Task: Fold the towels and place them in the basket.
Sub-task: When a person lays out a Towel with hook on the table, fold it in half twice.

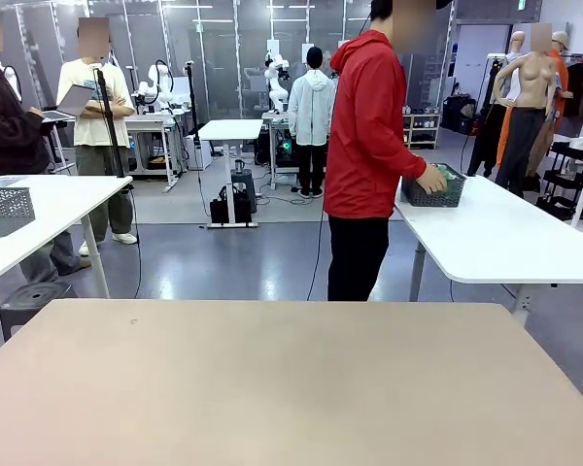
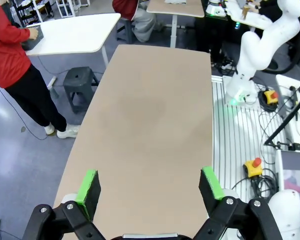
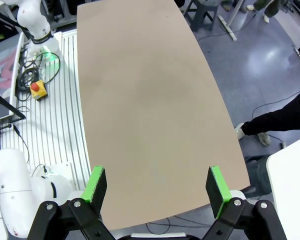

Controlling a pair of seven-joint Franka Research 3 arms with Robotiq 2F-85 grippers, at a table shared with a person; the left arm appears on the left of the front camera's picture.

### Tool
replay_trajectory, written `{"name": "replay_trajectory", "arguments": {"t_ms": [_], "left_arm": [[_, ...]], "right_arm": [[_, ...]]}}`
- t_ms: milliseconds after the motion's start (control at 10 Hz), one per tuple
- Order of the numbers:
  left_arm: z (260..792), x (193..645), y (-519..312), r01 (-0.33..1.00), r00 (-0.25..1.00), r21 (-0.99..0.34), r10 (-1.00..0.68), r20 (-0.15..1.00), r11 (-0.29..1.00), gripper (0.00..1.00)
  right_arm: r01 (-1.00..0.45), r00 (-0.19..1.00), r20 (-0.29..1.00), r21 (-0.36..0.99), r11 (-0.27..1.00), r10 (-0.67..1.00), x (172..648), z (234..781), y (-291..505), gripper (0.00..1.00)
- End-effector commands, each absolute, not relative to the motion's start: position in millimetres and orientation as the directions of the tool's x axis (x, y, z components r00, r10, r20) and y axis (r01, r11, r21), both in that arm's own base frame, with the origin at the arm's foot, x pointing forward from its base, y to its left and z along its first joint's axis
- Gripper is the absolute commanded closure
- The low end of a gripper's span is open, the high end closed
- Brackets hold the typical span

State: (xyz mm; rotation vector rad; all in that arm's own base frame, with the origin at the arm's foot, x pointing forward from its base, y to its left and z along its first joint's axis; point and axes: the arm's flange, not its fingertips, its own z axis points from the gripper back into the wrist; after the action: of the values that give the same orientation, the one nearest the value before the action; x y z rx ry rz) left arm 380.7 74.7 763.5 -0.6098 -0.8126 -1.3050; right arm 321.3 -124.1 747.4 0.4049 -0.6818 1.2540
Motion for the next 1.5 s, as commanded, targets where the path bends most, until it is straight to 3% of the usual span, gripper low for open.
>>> {"name": "replay_trajectory", "arguments": {"t_ms": [0, 700, 1400], "left_arm": [[768, 381, 73, 0.979, 0.056, 0.077, -0.609, 0.791, 0.19, 0.0], [784, 405, 93, 0.97, -0.017, 0.176, -0.677, 0.736, 0.167, 0.0], [786, 417, 110, 0.99, -0.043, 0.125, -0.707, 0.705, 0.064, 0.0]], "right_arm": [[-0.96, 0.081, 0.669, -0.147, 0.238, 0.739, 325, 747, -124, 0.0], [-0.959, 0.019, 0.644, -0.206, 0.197, 0.765, 331, 762, -125, 0.0], [-0.959, 0.006, 0.629, -0.217, 0.183, 0.777, 332, 764, -127, 0.0]]}}
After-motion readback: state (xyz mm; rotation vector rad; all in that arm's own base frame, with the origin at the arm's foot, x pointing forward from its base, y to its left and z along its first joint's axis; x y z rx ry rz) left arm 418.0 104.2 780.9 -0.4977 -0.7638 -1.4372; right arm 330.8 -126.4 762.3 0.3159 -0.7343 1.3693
